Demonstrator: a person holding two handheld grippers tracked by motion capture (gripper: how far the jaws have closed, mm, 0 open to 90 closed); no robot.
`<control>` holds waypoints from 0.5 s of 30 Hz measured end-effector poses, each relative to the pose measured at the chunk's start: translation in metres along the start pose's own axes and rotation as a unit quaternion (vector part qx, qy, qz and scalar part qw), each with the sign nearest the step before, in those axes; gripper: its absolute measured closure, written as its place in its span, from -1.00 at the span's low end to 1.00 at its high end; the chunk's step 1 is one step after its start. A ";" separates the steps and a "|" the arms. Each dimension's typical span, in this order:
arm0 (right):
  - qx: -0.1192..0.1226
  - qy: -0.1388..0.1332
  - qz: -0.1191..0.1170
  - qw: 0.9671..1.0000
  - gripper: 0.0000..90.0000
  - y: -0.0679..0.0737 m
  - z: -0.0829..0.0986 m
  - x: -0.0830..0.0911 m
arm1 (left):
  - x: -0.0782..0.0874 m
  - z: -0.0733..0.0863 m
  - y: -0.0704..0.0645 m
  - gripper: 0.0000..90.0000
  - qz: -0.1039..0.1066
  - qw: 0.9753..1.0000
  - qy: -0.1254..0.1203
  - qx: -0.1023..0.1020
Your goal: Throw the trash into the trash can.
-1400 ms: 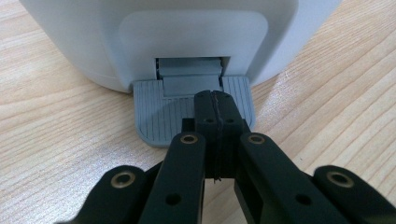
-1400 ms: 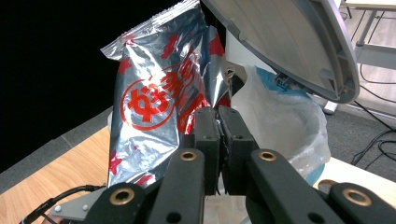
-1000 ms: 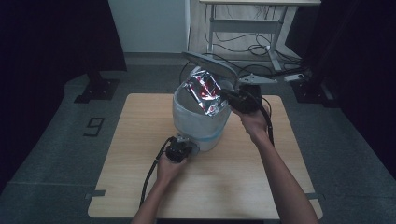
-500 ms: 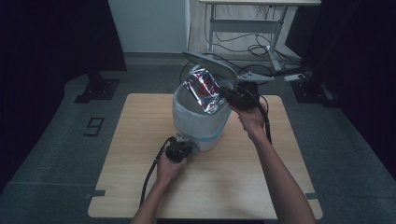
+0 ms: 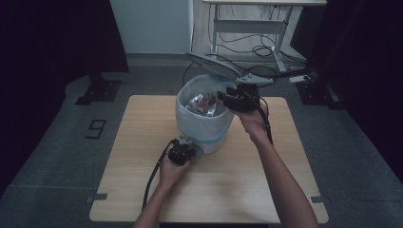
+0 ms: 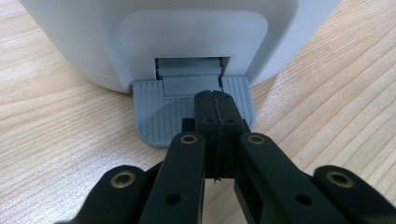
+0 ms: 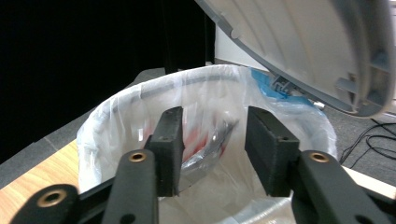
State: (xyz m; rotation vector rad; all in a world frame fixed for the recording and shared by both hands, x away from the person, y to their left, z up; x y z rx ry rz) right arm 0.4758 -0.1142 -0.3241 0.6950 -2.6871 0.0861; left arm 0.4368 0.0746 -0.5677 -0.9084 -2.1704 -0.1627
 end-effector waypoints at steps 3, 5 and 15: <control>-0.001 -0.002 0.000 1.000 0.23 -0.002 0.002 0.003 | 0.000 0.000 0.000 1.00 0.000 1.000 0.000 0.000; 0.000 -0.004 -0.002 1.000 0.23 -0.005 0.005 0.008 | 0.000 0.000 0.000 1.00 -0.001 1.000 0.000 0.000; -0.002 -0.007 -0.024 1.000 0.25 -0.013 0.021 0.030 | 0.000 0.000 0.000 1.00 0.000 1.000 0.001 0.001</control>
Point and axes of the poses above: each handheld gripper's, and its own axes: x roughly backward along the jaws, z roughly out of its underside, y roughly to its left, the point moved 5 cm from there along -x, roughly forward along the jaws, and after that the axes turned 6 degrees about z, right-handed, at the moved point
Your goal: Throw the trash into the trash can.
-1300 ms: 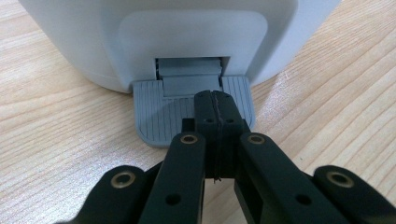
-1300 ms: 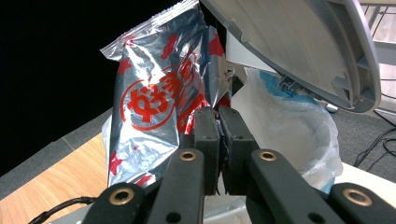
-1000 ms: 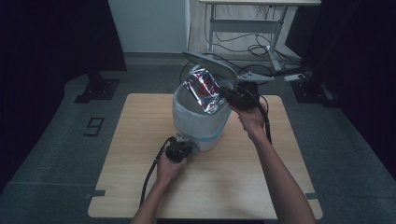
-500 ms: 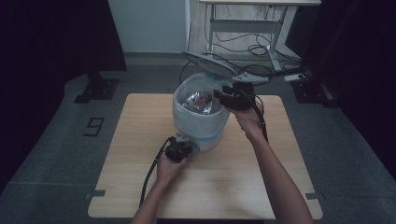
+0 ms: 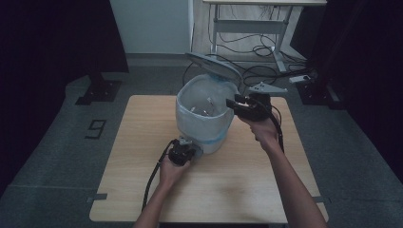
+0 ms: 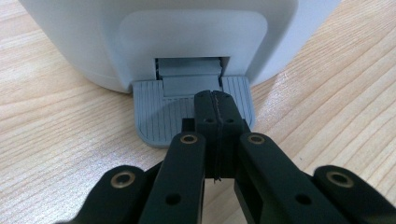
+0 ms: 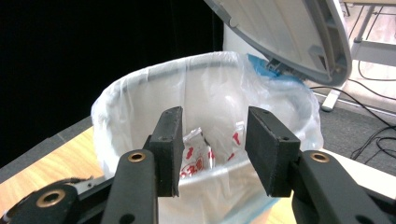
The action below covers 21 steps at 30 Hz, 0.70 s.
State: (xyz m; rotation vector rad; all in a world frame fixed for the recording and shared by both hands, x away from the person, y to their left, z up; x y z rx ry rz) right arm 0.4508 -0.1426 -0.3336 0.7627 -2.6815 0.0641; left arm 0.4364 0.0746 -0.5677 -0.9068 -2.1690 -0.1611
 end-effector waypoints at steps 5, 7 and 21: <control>-0.002 -0.002 -0.005 1.000 0.25 -0.005 0.012 0.011 | 0.000 0.000 0.000 1.00 0.000 1.000 0.000 0.000; -0.002 -0.001 -0.008 1.000 0.24 -0.008 0.018 0.014 | 0.000 0.000 0.000 1.00 -0.001 1.000 0.000 -0.001; -0.007 0.001 -0.008 1.000 0.24 -0.031 0.053 0.032 | 0.000 0.000 -0.001 1.00 -0.002 1.000 0.000 0.000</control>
Point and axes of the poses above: each handheld gripper's, and its own axes: x roughly backward along the jaws, z roughly out of its underside, y roughly to its left, the point moved 5 cm from there along -x, roughly forward along the jaws, and after that the axes turned 6 degrees about z, right-handed, at the moved point
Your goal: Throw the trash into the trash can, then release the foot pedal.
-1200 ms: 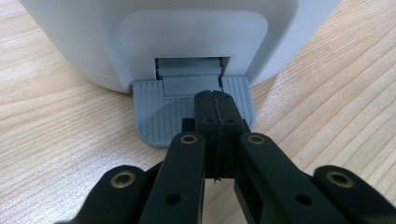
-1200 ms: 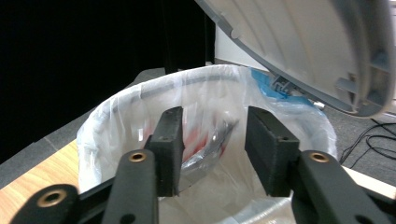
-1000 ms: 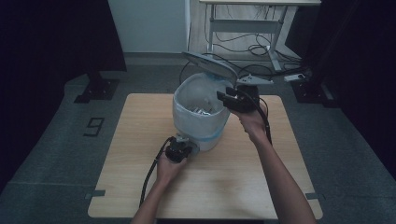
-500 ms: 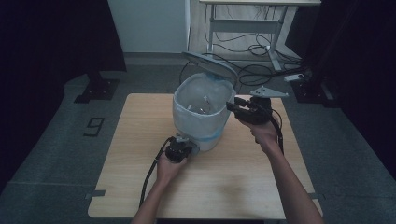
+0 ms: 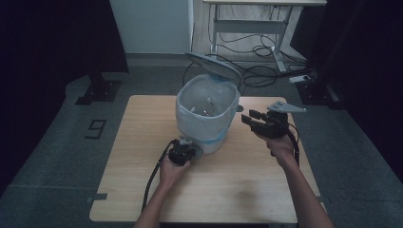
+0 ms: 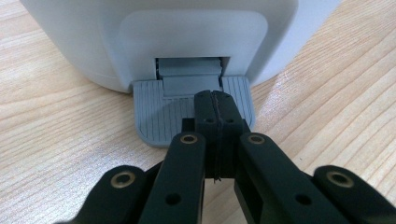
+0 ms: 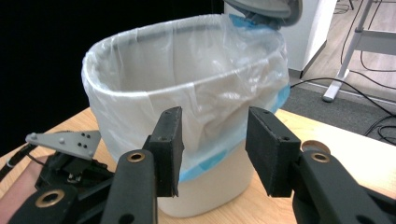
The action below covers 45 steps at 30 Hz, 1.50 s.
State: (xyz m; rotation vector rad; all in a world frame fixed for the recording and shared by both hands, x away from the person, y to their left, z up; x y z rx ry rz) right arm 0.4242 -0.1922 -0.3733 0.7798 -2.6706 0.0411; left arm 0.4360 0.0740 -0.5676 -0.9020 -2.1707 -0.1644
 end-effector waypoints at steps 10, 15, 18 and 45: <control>0.006 0.003 0.001 1.000 0.23 -0.002 0.013 0.003 | 0.000 0.000 0.000 1.00 0.000 1.000 0.000 -0.001; 0.006 0.005 0.001 1.000 0.23 -0.001 0.014 0.003 | 0.001 0.000 0.001 0.99 0.012 1.000 -0.003 0.012; 0.008 0.006 0.001 1.000 0.23 -0.001 0.015 0.004 | 0.002 -0.001 0.000 0.77 0.017 1.000 -0.005 0.015; -0.003 0.008 0.006 1.000 0.24 -0.010 0.038 0.014 | 0.025 0.026 -0.003 -0.16 -0.013 1.000 -0.026 -0.009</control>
Point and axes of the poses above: each handheld gripper's, and its own axes: x roughly backward along the jaws, z roughly out of its underside, y roughly to its left, the point moved 5 cm from there along -x, roughly forward along the jaws, and after that the axes turned 6 degrees about z, right-handed, at the moved point
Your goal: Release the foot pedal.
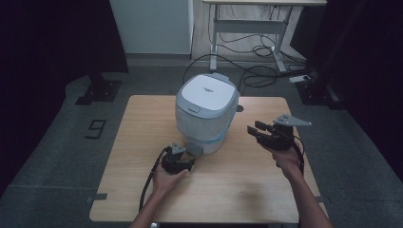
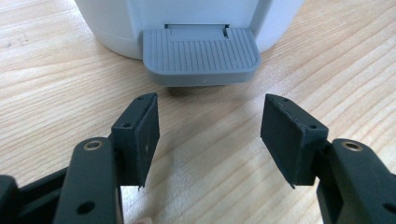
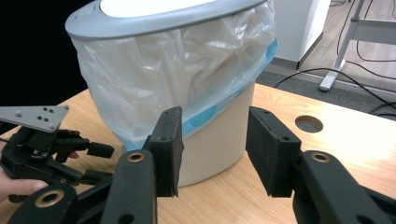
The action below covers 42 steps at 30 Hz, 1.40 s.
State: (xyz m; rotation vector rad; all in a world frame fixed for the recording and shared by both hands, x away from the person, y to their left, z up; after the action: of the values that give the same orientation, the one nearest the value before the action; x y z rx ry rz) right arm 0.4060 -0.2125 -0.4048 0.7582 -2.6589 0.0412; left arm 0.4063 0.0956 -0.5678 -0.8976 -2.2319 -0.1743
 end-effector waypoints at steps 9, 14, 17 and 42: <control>0.002 0.008 0.001 1.000 0.24 0.000 0.021 0.005 | 0.005 0.008 -0.007 -0.16 -0.001 1.000 0.010 -0.016; 0.003 0.017 0.003 1.000 0.23 -0.001 0.039 0.007 | 0.007 0.011 -0.007 -0.16 0.002 1.000 0.010 -0.015; 0.002 0.024 0.003 1.000 0.23 -0.002 0.053 0.008 | 0.008 0.013 -0.008 -0.16 0.003 1.000 0.011 -0.015; -0.036 0.066 0.007 0.997 0.16 -0.020 0.122 0.007 | 0.014 0.016 -0.010 -0.18 0.009 1.000 0.007 -0.011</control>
State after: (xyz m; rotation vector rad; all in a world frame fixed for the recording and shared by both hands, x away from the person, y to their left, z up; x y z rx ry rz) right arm 0.3681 -0.2486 -0.5169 0.6897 -2.5264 -0.0009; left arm 0.3836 0.1017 -0.5691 -0.9269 -2.2119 -0.1971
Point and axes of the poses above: each handheld gripper's, and its own axes: x roughly backward along the jaws, z roughly out of its underside, y roughly to its left, the point moved 5 cm from there along -x, roughly forward along the jaws, and after that the axes turned 6 degrees about z, right-handed, at the moved point
